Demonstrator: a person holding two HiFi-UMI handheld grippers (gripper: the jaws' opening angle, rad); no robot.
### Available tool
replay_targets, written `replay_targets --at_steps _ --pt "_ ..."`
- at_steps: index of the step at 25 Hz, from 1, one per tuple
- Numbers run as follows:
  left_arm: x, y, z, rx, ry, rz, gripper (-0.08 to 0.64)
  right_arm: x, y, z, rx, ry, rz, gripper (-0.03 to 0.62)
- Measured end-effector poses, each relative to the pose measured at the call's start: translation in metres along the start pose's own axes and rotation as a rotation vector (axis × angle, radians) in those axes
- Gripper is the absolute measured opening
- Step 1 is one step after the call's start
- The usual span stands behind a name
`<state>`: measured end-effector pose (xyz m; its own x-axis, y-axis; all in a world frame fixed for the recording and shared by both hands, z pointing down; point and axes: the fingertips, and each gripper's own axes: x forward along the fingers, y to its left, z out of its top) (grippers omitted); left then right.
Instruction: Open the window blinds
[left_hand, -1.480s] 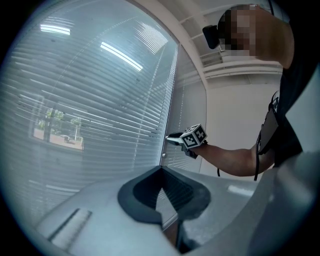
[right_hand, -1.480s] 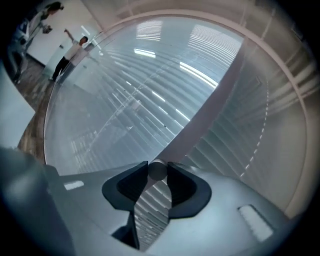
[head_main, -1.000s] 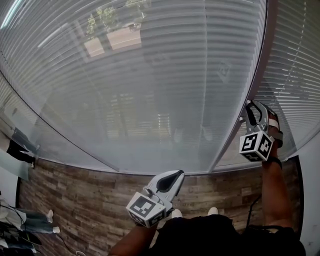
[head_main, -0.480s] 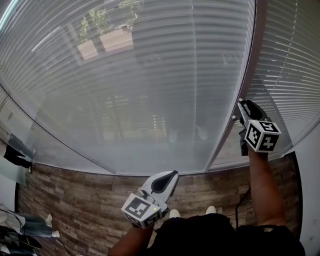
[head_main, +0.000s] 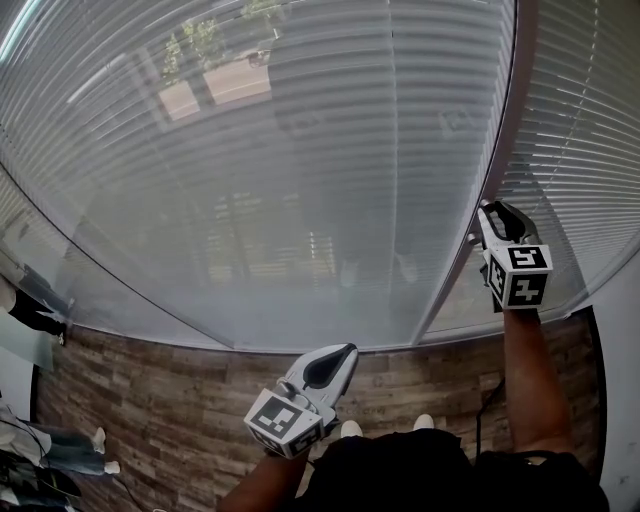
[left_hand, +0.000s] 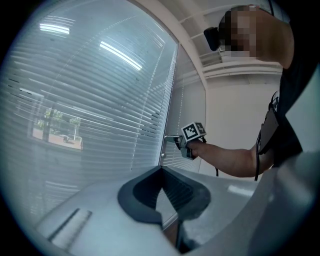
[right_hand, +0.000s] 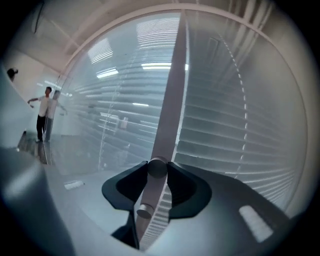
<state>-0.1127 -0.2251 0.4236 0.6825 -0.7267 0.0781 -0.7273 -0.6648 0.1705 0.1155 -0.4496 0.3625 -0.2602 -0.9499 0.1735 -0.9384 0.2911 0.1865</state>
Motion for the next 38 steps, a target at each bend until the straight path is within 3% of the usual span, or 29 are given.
replay_targets --at_steps 11,16,20,22,24,28,34,36,38 --pt "0.003 -0.002 0.005 0.010 0.001 -0.006 0.000 0.002 0.006 -0.001 -0.694 0.089 -0.157 0.150" --pt "0.004 0.000 0.004 0.009 -0.016 -0.005 0.000 0.004 0.008 -0.004 -0.865 0.105 -0.195 0.150" --pt "0.004 -0.001 0.004 0.009 -0.012 -0.004 0.000 0.004 0.008 -0.004 -0.889 0.095 -0.202 0.150" --pt "0.002 -0.003 0.005 0.012 -0.011 -0.006 0.000 0.000 0.011 0.000 -0.823 0.057 -0.185 0.155" --pt "-0.001 -0.004 0.003 0.008 -0.004 -0.002 0.000 -0.007 0.014 0.003 -0.688 0.011 -0.161 0.157" --pt "-0.006 -0.006 -0.004 0.009 -0.007 -0.004 0.000 -0.018 0.015 0.007 -0.280 -0.064 -0.070 0.189" --pt "0.002 -0.004 0.005 0.009 -0.004 -0.013 0.000 -0.002 -0.005 0.001 0.317 -0.051 0.079 0.185" --pt "0.001 -0.004 0.002 0.009 -0.001 -0.012 0.000 0.000 -0.003 -0.003 0.405 -0.049 0.116 0.175" --pt "-0.001 -0.004 -0.003 0.005 0.010 -0.006 0.000 -0.002 0.000 -0.005 0.411 -0.049 0.121 0.156"
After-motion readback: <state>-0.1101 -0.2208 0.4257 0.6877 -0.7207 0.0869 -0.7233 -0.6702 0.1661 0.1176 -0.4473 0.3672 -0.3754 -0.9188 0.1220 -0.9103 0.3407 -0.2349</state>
